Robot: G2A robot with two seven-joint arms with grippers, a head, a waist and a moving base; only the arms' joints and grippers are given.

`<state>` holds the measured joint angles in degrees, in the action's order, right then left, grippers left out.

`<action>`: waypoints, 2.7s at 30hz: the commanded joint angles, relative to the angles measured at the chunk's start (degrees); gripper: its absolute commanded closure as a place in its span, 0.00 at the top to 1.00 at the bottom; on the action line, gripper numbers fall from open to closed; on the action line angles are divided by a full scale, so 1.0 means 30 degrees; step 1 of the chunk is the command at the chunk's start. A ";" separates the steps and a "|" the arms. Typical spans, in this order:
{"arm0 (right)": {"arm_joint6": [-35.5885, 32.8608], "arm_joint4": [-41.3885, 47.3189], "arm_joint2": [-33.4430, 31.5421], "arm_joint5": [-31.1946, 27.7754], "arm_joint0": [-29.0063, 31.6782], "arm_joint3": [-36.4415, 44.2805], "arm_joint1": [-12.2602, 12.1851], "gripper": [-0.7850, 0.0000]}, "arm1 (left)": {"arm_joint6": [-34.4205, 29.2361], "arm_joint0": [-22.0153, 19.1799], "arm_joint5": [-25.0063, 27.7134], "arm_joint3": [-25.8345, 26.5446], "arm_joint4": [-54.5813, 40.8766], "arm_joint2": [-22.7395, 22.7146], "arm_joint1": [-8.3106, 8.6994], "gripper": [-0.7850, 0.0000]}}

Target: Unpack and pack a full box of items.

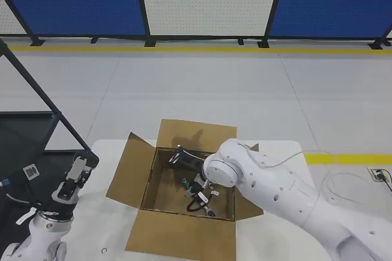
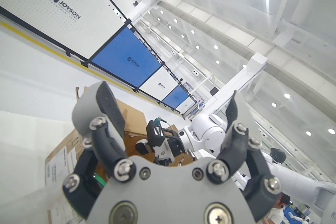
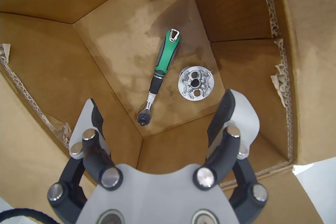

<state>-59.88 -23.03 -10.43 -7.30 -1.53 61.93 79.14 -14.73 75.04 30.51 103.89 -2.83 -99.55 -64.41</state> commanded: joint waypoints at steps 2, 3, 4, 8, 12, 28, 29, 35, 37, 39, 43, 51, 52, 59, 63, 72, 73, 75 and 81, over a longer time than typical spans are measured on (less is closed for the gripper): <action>0.0316 -0.0041 -0.0072 0.0152 0.0129 -0.0117 0.0000 1.00 | 0.0000 0.0000 0.0000 0.0000 0.0000 0.0000 0.0000 1.00; 0.0601 -0.0245 -0.0091 0.0129 0.0316 -0.0254 0.0016 1.00 | 0.0000 0.0000 0.0000 0.0000 0.0000 0.0000 0.0000 1.00; 0.0504 -0.0342 -0.0076 0.0042 0.0466 -0.0670 0.0052 1.00 | 0.0000 0.0000 0.0000 0.0000 0.0000 0.0000 0.0000 1.00; 0.0738 0.0160 -0.0417 -0.0353 0.0904 -0.2279 0.0390 1.00 | 0.0000 0.0000 0.0000 0.0000 0.0000 0.0000 0.0000 1.00; 0.0842 0.0085 -0.0566 0.0047 0.1183 -0.3726 0.0810 1.00 | 0.0000 0.0000 0.0000 0.0000 0.0000 0.0000 0.0000 1.00; 0.1613 -0.1390 -0.0603 0.1361 0.1767 -0.7608 0.3099 1.00 | 0.0000 0.0000 0.0000 0.0000 0.0000 0.0000 0.0000 1.00; 0.1694 -0.1434 -0.0620 0.1246 0.1783 -0.7897 0.3246 1.00 | 0.0000 0.0000 0.0000 0.0000 0.0000 0.0000 0.0000 1.00; 0.2335 -0.1606 -0.0819 0.0725 0.1815 -0.9471 0.4075 0.90 | 0.0000 0.0000 0.0000 0.0000 0.0000 0.0000 0.0000 1.00; 0.2550 -0.1827 -0.0839 0.0781 0.1800 -0.9922 0.4334 0.84 | 0.0000 0.0000 0.0000 0.0000 0.0000 0.0000 0.0000 1.00; 0.2698 -0.1933 -0.0897 0.0635 0.1787 -1.0390 0.4570 0.76 | 0.0000 0.0000 0.0000 0.0000 0.0000 0.0000 0.0000 1.00; 0.2649 -0.2219 -0.0955 0.0598 0.1750 -1.1279 0.5039 0.59 | 0.0000 0.0000 0.0000 0.0000 0.0000 0.0000 0.0000 1.00; 0.2991 -0.2559 -0.1251 -0.0148 0.1630 -1.2492 0.5711 0.00 | 0.0000 0.0000 0.0000 0.0000 0.0000 0.0000 0.0000 1.00; 0.3061 -0.2579 -0.1308 -0.0284 0.1612 -1.2565 0.5763 0.00 | 0.0000 0.0000 0.0000 0.0000 0.0000 0.0000 0.0000 1.00; 0.3571 -0.3019 -0.1749 -0.0828 0.1336 -1.2375 0.5804 0.00 | 0.0000 0.0000 0.0000 0.0000 0.0000 0.0000 0.0000 1.00; 0.3614 -0.3186 -0.2166 -0.1287 0.1257 -1.1577 0.5489 0.00 | 0.0000 0.0000 0.0000 0.0000 0.0000 0.0000 0.0000 1.00; 0.3278 -0.3854 -0.3919 -0.1625 0.1818 -0.7475 0.3599 0.00 | 0.0000 0.0000 0.0000 0.0000 0.0000 0.0000 0.0000 1.00; 0.3131 -0.3951 -0.4248 -0.1634 0.1991 -0.6692 0.3267 0.00 | 0.0000 0.0000 0.0000 0.0000 0.0000 0.0000 0.0000 1.00; 0.2619 -0.4297 -0.5011 -0.1668 0.2385 -0.4917 0.2514 0.00 | 0.0000 0.0000 0.0000 0.0000 0.0000 0.0000 0.0000 1.00; 0.0117 -0.5905 -0.8519 -0.1061 0.5009 0.2414 -0.0110 0.00 | 0.0000 0.0000 0.0000 0.0000 0.0000 0.0000 0.0000 1.00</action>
<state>-58.14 -39.55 -33.36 -10.81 11.37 63.38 80.41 -14.73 75.04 30.51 103.89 -2.83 -99.55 -64.41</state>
